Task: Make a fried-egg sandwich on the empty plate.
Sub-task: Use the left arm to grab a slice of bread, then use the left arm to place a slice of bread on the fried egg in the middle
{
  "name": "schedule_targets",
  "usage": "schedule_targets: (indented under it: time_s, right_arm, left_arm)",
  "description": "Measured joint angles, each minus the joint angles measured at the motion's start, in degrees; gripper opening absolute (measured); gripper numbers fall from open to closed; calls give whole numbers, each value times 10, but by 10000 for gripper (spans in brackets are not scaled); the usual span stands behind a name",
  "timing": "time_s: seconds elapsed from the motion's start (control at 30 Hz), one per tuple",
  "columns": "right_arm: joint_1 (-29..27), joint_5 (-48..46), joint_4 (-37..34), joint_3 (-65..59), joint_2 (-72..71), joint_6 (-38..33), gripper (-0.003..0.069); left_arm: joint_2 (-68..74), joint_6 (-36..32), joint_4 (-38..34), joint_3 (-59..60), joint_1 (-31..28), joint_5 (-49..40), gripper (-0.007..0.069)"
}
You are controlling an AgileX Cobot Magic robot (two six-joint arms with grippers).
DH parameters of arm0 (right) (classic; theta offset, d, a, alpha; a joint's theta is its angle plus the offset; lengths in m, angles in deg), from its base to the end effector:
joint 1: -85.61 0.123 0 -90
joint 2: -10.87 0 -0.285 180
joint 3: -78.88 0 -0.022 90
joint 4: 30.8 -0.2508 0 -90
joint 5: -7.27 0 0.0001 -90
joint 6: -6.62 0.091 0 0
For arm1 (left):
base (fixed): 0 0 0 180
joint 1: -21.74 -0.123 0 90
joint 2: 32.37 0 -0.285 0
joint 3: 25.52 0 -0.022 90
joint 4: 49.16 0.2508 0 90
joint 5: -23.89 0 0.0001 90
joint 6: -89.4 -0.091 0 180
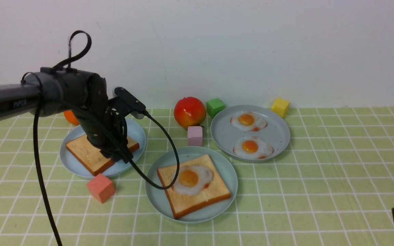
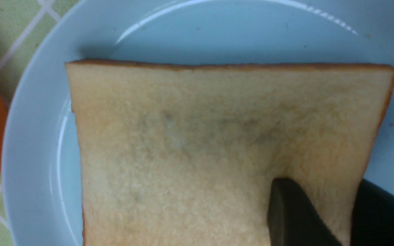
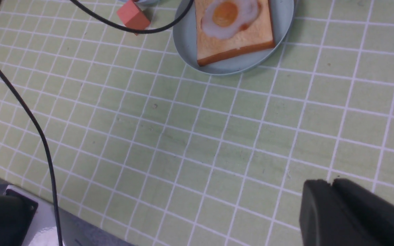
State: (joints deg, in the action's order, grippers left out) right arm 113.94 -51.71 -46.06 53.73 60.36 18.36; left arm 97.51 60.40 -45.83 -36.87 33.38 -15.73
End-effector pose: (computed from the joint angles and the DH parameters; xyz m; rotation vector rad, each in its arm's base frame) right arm 0.0923 0.0731 0.3671 -0.2982 2.3745 0.6757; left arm 0.4389 -0.0870 0.1568 1.0099 2.5772 0.1432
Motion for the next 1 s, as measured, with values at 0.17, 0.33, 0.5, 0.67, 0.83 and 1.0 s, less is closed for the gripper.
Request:
schedule_targets:
  time_s: [0.17, 0.33, 0.5, 0.67, 0.83, 1.0]
  right_arm:
    - [0, 1, 12, 0, -14, 0, 74]
    - [0, -2, 30, 0, -51, 0, 78]
    - [0, -16, 30, 0, -95, 0, 81]
    - [0, -27, 26, -4, -141, 0, 83]
    - [0, -45, 26, -4, -149, 0, 83]
    - [0, -53, 26, -4, -149, 0, 83]
  left_arm:
    - [-29, 15, 7, 3, 2, -34, 97]
    - [-115, 57, -52, 8, 8, -56, 27]
    - [-176, 59, -80, 6, 83, -89, 27]
    - [-159, 90, -23, 8, 205, -131, 27]
    - [-131, 111, 61, 9, 275, -116, 27]
    - [-103, 113, 82, 9, 292, -93, 27]
